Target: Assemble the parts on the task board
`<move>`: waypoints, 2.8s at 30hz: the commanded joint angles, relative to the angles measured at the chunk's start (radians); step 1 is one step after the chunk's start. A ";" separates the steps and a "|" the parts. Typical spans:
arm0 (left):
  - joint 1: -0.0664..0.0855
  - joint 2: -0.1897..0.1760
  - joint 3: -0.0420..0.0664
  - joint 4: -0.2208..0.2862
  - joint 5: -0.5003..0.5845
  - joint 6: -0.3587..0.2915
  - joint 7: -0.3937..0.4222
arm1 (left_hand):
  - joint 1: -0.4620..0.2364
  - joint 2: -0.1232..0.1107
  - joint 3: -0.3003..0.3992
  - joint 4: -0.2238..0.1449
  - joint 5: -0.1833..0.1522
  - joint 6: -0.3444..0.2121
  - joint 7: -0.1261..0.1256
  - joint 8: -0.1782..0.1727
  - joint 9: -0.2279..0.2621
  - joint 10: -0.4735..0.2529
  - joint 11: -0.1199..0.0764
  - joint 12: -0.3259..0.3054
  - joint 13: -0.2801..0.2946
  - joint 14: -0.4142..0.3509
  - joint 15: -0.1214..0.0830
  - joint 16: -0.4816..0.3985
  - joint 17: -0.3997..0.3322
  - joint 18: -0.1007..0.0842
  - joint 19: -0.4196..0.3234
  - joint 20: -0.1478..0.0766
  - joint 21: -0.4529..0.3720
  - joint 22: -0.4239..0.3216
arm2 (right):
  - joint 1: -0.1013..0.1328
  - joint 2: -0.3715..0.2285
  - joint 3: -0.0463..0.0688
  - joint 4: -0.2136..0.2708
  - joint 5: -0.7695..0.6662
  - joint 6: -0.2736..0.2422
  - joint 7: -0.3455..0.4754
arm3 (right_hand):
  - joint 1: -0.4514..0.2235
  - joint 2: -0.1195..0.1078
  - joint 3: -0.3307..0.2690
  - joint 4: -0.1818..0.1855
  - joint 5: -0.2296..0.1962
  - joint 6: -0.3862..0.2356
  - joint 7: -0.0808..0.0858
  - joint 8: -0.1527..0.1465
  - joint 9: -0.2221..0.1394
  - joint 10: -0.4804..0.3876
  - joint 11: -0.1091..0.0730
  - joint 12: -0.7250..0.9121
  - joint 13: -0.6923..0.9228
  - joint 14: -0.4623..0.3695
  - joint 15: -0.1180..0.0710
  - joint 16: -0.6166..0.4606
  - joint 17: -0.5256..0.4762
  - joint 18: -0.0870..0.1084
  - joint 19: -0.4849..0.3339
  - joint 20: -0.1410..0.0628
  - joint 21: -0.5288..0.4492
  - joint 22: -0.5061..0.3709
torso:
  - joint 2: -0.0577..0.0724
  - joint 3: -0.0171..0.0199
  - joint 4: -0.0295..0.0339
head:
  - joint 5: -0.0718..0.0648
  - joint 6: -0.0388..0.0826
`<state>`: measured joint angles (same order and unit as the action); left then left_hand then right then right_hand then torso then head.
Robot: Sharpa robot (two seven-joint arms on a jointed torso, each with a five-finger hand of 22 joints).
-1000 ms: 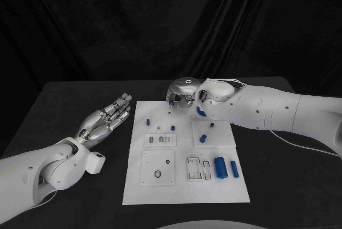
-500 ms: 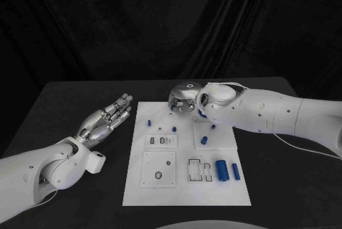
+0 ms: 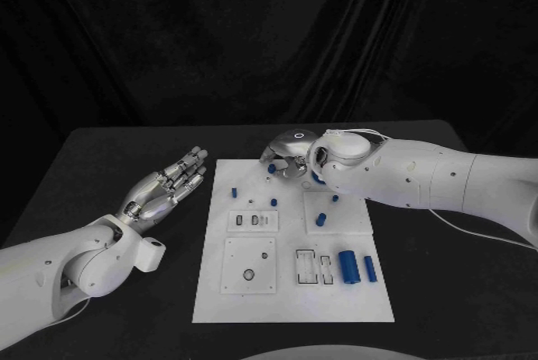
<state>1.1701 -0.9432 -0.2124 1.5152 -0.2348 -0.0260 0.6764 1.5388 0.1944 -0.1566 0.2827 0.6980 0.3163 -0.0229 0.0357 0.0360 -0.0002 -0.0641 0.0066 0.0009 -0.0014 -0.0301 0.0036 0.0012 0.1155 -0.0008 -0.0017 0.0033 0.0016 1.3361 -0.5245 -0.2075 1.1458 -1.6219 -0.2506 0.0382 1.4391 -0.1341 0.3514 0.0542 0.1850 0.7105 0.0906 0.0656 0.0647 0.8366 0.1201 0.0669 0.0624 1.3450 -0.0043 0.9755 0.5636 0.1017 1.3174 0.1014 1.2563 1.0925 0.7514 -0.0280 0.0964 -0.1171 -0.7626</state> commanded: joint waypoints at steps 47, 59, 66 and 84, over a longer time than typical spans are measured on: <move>0.001 -0.006 0.001 -0.002 -0.004 0.031 0.121 | 0.017 0.003 0.014 -0.001 -0.001 -0.016 0.004 0.001 -0.001 0.000 0.010 -0.007 -0.001 0.001 -0.011 -0.004 -0.001 0.019 0.001 0.025 -0.003 -0.002 | 0.073 -0.386 0.000 0.334 -0.007 0.036 -0.209 | -0.172 0.024 -0.198 0.164 -0.049 0.161 -0.005 0.000 0.060 0.734 -0.128 1.504 1.508 0.226 -0.064 0.595 1.007 -0.065 0.172 -0.059 0.214 0.354 | 0.003 0.0025 0.0019 | -0.001 0.004; 0.001 -0.005 0.001 -0.004 -0.004 0.039 0.118 | 0.018 0.003 0.015 -0.002 -0.001 -0.019 0.005 0.000 -0.001 0.000 0.011 -0.007 -0.001 0.001 -0.008 -0.004 -0.001 0.019 0.001 0.029 -0.003 -0.002 | 0.036 -0.378 0.000 0.315 -0.026 0.042 -0.217 | -0.159 0.017 -0.193 0.159 -0.010 0.087 0.007 0.005 0.064 0.734 -0.118 1.504 1.508 0.222 -0.058 0.588 0.992 -0.078 0.203 -0.054 0.255 0.405 | 0.000 0.0015 0.0027 | 0.002 -0.002; 0.001 -0.005 0.001 -0.005 -0.004 0.042 0.116 | 0.018 0.003 0.016 -0.002 -0.002 -0.020 0.005 0.000 -0.001 0.000 0.011 -0.007 -0.001 0.001 -0.006 -0.004 -0.001 0.019 0.001 0.030 -0.003 -0.002 | 0.030 -0.379 0.000 0.312 -0.035 0.061 -0.225 | -0.152 0.019 -0.188 0.151 0.041 0.081 0.010 0.031 0.086 0.734 -0.117 1.504 1.508 0.217 -0.057 0.577 0.970 -0.079 0.205 -0.053 0.259 0.410 | 0.000 0.0001 0.0022 | 0.003 -0.002; 0.000 -0.006 0.001 -0.006 -0.004 0.050 0.110 | 0.020 0.004 0.018 -0.003 -0.003 -0.021 0.006 0.000 -0.001 0.000 0.013 -0.007 -0.001 0.001 -0.002 -0.004 -0.001 0.020 0.001 0.035 -0.003 -0.002 | 0.017 -0.379 0.000 0.300 -0.038 0.096 -0.242 | -0.149 0.025 -0.179 0.119 0.142 0.053 0.012 0.134 0.164 0.734 -0.114 1.504 1.508 0.212 -0.055 0.564 0.947 -0.075 0.195 -0.051 0.247 0.401 | -0.001 -0.0001 0.0009 | 0.007 -0.009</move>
<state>1.1701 -0.9494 -0.2125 1.5086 -0.2352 0.0078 0.6768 1.5501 0.1978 -0.1427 0.2799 0.6980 0.3018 -0.0160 0.0357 0.0358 -0.0003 -0.0571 0.0065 0.0014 -0.0014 -0.0301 0.0036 0.0010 0.1154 -0.0006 0.0269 0.0033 0.0013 1.3562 -0.9037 -0.2081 1.4481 -1.6501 -0.1795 -0.1724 1.2848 -0.1104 0.1725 0.1776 0.3247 0.7655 0.1019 0.1988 0.2308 1.4651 -0.0002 1.5683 1.3077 1.4653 -0.0661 1.5419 1.3078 0.0388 1.4652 0.0448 1.5064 1.3077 0.7504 -0.0282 0.0978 -0.1101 -0.7709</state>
